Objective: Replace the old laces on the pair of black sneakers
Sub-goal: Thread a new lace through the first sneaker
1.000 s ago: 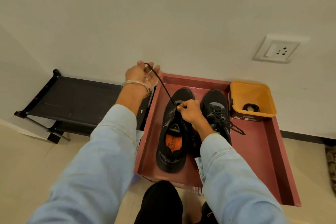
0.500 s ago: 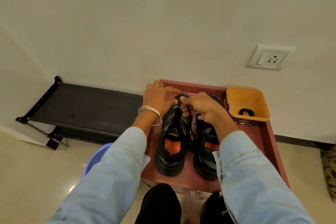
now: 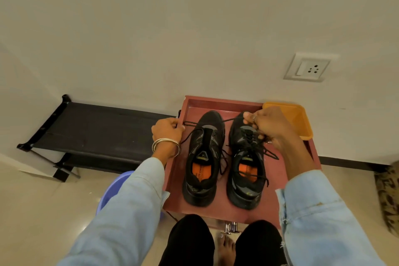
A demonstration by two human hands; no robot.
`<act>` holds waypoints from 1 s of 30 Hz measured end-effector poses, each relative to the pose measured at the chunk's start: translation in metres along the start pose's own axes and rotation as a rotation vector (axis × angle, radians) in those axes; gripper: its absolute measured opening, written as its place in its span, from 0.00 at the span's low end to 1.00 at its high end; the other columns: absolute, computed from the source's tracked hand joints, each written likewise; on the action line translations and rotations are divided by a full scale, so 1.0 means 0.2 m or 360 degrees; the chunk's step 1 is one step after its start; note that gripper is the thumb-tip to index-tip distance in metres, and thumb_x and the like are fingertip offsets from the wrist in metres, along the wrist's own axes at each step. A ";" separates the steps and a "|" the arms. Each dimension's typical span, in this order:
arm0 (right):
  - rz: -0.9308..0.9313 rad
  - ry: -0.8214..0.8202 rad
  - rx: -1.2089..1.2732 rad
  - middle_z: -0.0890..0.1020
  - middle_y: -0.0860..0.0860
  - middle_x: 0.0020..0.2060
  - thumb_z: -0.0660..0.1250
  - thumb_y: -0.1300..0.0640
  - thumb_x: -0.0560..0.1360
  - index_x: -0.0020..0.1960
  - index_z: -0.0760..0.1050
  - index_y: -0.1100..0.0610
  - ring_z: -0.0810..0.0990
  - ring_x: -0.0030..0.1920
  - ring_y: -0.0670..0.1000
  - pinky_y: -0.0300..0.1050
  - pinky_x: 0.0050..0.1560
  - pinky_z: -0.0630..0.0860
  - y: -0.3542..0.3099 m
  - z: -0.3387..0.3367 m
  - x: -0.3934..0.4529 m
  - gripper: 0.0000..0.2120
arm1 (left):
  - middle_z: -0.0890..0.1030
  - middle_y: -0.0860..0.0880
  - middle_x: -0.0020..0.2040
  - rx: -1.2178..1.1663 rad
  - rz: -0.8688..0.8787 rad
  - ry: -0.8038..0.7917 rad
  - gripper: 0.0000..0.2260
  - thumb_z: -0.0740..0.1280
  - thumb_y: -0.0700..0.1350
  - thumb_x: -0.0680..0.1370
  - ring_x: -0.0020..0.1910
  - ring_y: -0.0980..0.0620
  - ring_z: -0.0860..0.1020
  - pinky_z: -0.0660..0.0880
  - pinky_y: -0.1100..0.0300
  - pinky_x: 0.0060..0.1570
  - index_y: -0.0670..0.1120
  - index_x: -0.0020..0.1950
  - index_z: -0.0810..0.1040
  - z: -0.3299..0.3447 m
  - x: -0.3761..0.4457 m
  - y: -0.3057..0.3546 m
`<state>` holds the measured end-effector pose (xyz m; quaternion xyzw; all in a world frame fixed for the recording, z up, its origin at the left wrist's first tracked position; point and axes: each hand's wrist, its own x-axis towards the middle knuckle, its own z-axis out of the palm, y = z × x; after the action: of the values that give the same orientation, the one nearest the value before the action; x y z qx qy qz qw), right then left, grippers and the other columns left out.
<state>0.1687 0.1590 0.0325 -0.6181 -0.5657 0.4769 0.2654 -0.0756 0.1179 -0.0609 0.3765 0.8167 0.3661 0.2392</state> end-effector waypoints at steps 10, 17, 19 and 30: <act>-0.0192 -0.0258 -0.0008 0.72 0.47 0.25 0.66 0.58 0.78 0.43 0.80 0.69 0.67 0.18 0.38 0.31 0.20 0.61 -0.08 0.27 -0.04 0.14 | 0.83 0.54 0.40 -0.0152 0.0897 -0.0511 0.07 0.71 0.44 0.74 0.36 0.69 0.77 0.70 0.76 0.41 0.46 0.50 0.84 -0.08 -0.23 0.31; -0.0047 -0.0243 0.0076 0.76 0.55 0.32 0.66 0.55 0.78 0.38 0.79 0.65 0.63 0.25 0.46 0.39 0.26 0.58 0.04 0.07 -0.03 0.16 | 0.82 0.48 0.35 -0.0213 0.0268 0.0127 0.06 0.69 0.45 0.76 0.31 0.57 0.76 0.71 0.73 0.36 0.45 0.45 0.84 -0.21 -0.14 0.14; -0.0037 -0.0150 0.0077 0.77 0.56 0.33 0.65 0.56 0.79 0.37 0.78 0.68 0.66 0.27 0.49 0.39 0.25 0.57 0.08 0.01 -0.03 0.17 | 0.82 0.46 0.38 -0.0313 -0.0045 0.0375 0.08 0.68 0.46 0.77 0.34 0.54 0.77 0.73 0.65 0.42 0.44 0.45 0.84 -0.24 -0.11 0.06; -0.0278 -0.0242 -0.0190 0.79 0.45 0.33 0.65 0.56 0.79 0.40 0.82 0.63 0.72 0.35 0.38 0.37 0.41 0.70 -0.01 0.26 -0.03 0.14 | 0.74 0.51 0.54 -0.0012 0.0965 -0.0114 0.21 0.73 0.45 0.72 0.52 0.57 0.73 0.68 0.74 0.48 0.50 0.65 0.76 -0.10 -0.21 0.17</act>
<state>0.1226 0.1433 0.0142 -0.5433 -0.6632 0.4629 0.2251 -0.0484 0.0908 -0.0159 0.6150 0.6567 0.4103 0.1491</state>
